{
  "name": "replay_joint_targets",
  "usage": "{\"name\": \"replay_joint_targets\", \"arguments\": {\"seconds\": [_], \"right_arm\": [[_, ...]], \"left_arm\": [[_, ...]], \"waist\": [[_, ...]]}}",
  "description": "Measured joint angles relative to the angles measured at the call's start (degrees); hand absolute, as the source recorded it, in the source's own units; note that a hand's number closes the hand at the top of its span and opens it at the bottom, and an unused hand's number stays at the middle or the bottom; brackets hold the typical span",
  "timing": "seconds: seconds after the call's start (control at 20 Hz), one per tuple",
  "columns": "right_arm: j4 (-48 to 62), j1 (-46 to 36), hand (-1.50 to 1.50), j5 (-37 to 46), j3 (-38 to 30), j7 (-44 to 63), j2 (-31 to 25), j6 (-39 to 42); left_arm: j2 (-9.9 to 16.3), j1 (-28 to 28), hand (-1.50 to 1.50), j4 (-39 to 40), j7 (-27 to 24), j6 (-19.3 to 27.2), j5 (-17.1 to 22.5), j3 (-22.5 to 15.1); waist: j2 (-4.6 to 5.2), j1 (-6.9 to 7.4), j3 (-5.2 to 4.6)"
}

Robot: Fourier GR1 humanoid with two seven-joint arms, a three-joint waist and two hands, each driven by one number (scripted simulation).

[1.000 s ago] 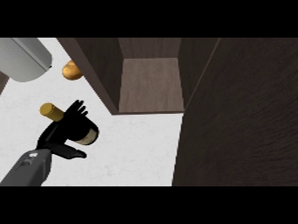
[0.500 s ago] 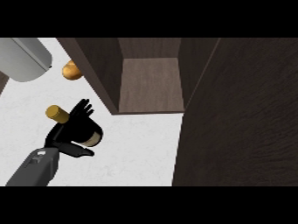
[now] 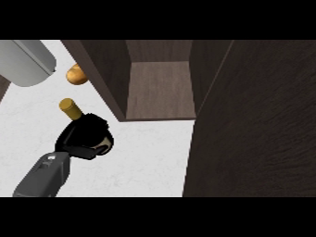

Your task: Pick up the wine, place it into the cabinet and close the cabinet

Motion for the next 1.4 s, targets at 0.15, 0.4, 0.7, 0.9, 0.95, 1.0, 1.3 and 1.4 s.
{"name": "replay_joint_targets", "arguments": {"seconds": [0.15, 0.4, 0.7, 0.9, 0.95, 1.0, 1.3, 1.4], "right_arm": [[0.07, -0.12, -1.50, 0.06, -0.67, -0.03, -0.27, 0.19], [0.71, 0.66, -1.50, 0.21, -0.69, -1.43, 0.11, 0.62], [1.15, 2.61, -1.50, -0.68, -2.35, -3.60, -0.06, 1.79], [1.01, 3.26, -1.50, -0.81, -2.60, -3.90, -0.33, 2.33], [0.86, 3.55, -1.50, -0.80, -2.40, -3.84, -0.35, 2.38], [0.82, 3.98, -1.50, -1.00, -3.21, -4.20, -0.63, 2.82], [0.91, 1.80, -1.50, -0.93, -3.86, -2.34, -0.72, 1.94], [0.74, 1.85, -1.50, -0.94, -3.48, -2.10, -0.53, 1.70]], "left_arm": [[-0.44, -0.56, 1.50, 0.27, 1.07, -1.03, 0.59, 0.17], [-1.38, -1.88, 1.50, 0.22, 3.13, -2.59, 1.44, 0.26], [-3.03, 1.97, 1.50, -1.19, 0.02, 3.03, 5.87, 4.56], [-3.93, 4.49, 1.50, -3.18, -2.04, 7.69, 10.99, 9.43], [-4.41, 5.29, 1.50, -4.04, -2.77, 8.53, 11.67, 9.91], [-5.00, 6.13, 1.50, -5.26, -3.06, 8.90, 12.35, 10.15], [-8.37, 11.94, 1.50, -16.69, 1.84, 9.44, 14.94, 7.95], [-9.50, 14.04, 1.50, -21.67, 3.64, 9.93, 15.57, 5.83]], "waist": [[0.02, 0.12, -0.01], [0.04, 0.26, -0.02], [-0.24, 1.09, 0.05], [-0.48, 1.62, 0.10], [-0.51, 1.62, 0.11], [-0.54, 1.66, 0.13], [-0.62, 1.99, 0.17], [-0.66, 2.03, 0.17]]}}
